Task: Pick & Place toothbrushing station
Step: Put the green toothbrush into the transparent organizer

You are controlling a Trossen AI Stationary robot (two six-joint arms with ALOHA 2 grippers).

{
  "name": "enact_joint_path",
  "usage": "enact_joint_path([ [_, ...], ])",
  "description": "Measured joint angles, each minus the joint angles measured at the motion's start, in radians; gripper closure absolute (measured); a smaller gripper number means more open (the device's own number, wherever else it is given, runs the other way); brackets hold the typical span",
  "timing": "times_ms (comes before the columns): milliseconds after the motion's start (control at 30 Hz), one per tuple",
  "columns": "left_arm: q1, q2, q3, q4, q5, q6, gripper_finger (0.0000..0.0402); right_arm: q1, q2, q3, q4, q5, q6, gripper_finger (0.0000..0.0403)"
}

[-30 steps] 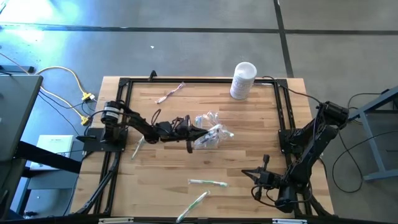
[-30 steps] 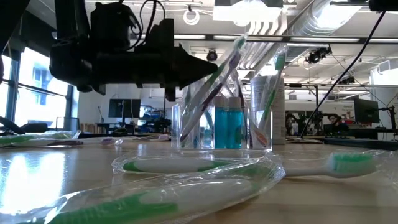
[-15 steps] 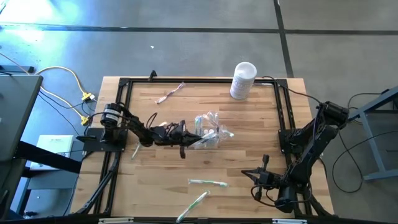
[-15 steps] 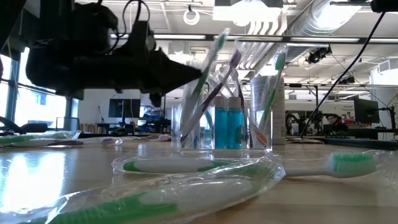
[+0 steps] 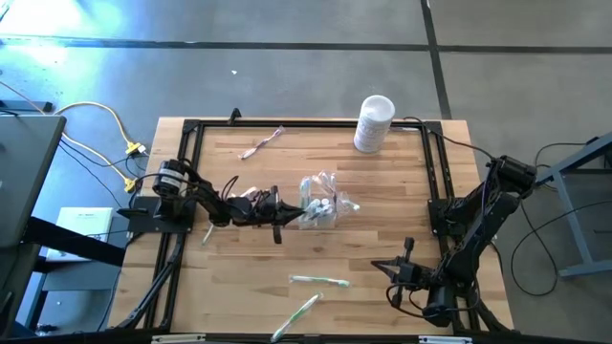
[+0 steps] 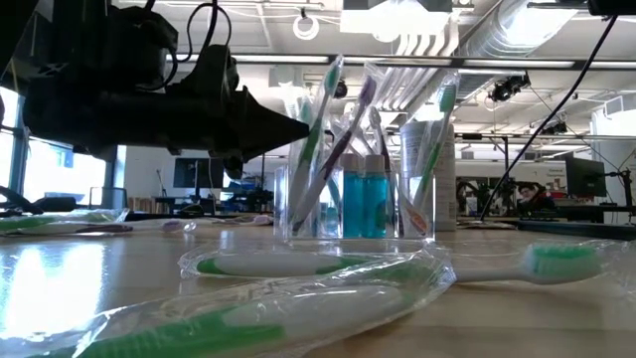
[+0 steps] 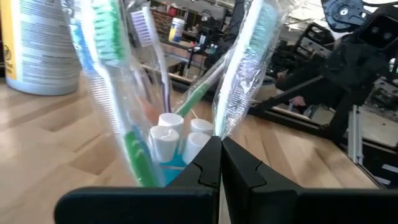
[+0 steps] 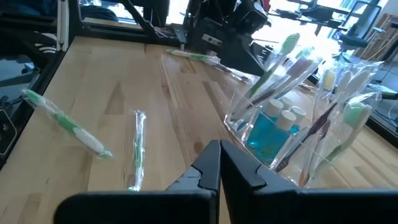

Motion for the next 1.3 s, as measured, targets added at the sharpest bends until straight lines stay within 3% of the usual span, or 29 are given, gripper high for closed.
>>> enact_joint_path([
  [700,-0.007,-0.001,0.001,-0.12,-0.009,-0.023,0.0401,0.0,0.0,0.0,-0.001,-0.019,-0.001,0.0401],
  [1100,-0.007,-0.001,0.0,-0.118,0.072,-0.052,0.0401,0.0,0.0,0.0,-0.001,-0.019,-0.001,0.0401],
  [1300,-0.007,0.0,-0.001,-0.115,0.072,-0.059,0.0363,0.0,0.0,0.0,-0.001,-0.019,-0.001,0.0401],
])
